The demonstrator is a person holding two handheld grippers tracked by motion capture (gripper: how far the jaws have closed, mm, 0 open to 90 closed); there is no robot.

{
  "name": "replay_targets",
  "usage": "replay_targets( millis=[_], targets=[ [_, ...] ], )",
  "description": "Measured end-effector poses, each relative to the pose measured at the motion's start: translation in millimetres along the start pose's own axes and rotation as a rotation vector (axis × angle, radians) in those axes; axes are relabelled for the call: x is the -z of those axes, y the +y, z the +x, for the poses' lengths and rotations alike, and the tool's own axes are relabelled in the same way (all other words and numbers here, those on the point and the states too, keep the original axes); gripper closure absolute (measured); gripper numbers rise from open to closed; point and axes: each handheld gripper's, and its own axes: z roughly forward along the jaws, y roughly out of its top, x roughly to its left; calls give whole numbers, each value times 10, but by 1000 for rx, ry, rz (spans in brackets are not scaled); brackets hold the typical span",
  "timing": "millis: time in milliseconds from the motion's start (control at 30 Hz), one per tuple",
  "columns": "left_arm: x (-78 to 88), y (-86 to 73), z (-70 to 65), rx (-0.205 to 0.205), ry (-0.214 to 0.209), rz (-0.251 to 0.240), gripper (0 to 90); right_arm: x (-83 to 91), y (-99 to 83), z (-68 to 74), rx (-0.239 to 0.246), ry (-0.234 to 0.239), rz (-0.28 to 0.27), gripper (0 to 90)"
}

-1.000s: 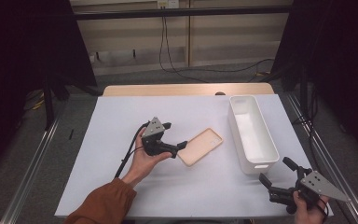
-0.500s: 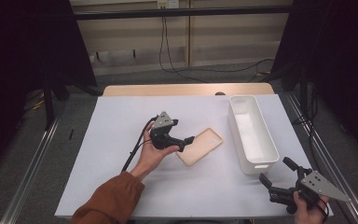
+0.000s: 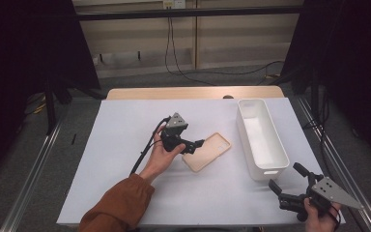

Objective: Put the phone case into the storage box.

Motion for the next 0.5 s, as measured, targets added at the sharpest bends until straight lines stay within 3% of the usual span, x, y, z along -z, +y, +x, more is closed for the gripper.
replay_targets(
  millis=[100,200,233,333,400,500],
  targets=[
    [-28,26,4,5,-22,1,80,3,1,0,2,1,0,0],
    [-59,52,-11,-20,-6,27,90,3,1,-1,2,2,0,0],
    [-73,57,-11,-7,-23,32,90,3,1,-1,2,1,0,0],
    [-114,80,-18,-26,-21,68,103,3,1,0,4,1,0,0],
    [-151,92,-11,-4,-41,93,101,0,1,1,0,1,0,0],
    [-198,94,-22,-7,-27,123,109,1,1,1,3,2,0,0]
  ],
)
